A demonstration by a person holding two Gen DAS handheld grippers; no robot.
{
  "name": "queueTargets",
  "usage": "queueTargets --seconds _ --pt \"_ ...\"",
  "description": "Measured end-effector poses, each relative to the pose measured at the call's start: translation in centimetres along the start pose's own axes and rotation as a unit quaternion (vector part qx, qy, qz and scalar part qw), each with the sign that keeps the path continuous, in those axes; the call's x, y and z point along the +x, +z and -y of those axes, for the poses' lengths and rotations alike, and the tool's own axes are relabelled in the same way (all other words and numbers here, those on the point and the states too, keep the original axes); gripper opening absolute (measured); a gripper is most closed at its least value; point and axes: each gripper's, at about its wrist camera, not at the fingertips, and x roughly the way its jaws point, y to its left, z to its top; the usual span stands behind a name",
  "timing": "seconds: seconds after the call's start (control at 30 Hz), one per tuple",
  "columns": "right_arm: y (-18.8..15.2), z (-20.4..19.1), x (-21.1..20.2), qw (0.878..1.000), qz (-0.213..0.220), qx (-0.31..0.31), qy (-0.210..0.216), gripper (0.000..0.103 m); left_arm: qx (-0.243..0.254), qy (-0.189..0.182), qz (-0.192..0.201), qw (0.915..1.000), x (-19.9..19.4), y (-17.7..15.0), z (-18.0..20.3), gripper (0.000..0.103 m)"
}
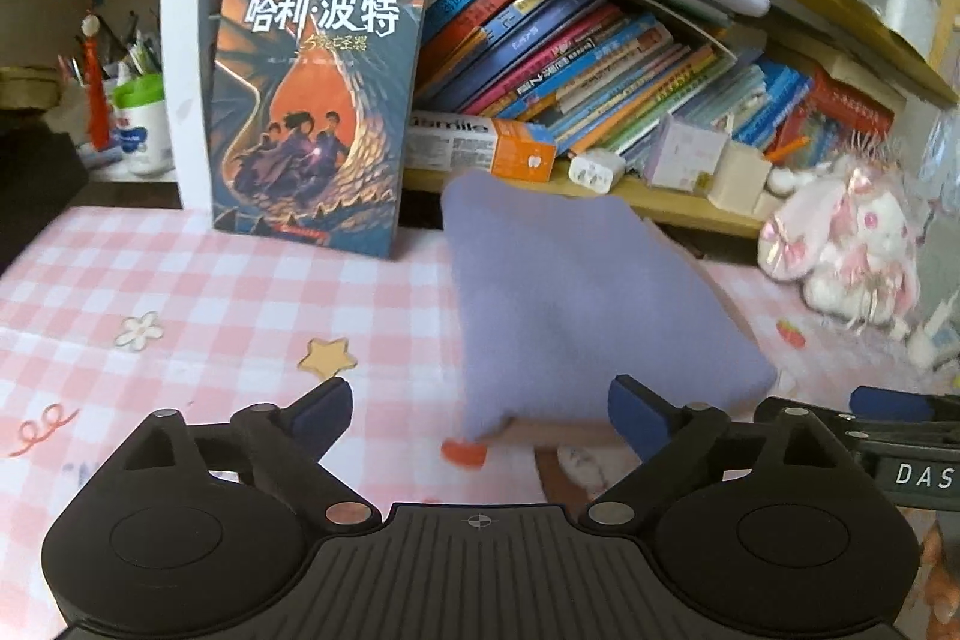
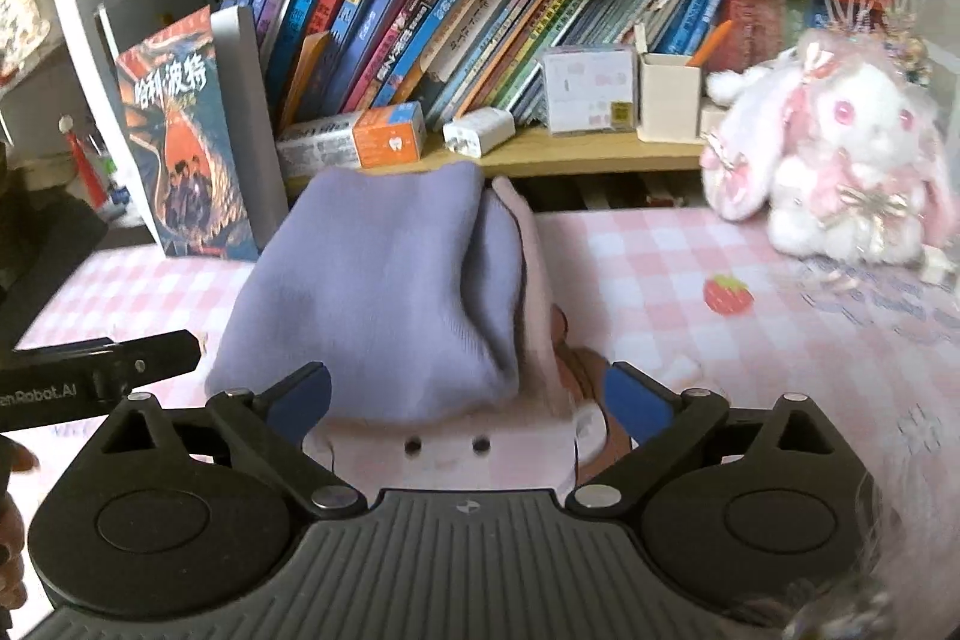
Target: Fold clothes
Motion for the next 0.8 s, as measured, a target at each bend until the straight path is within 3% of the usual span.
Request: queueTargets --seconds 0.43,0.8 --pt "-5.5 -1.8 -3.4 0.999 0.0 -0.003 -0.052 0.103 0.019 0.03 -0.004 0.9994 -3.3 -4.1 0.4 0.101" --pt "-6.6 -2.4 -4.0 0.998 -0.002 -0.013 -0.056 0.103 0.021 0.031 -0.003 0.9993 -4.0 -4.8 0.6 0.101"
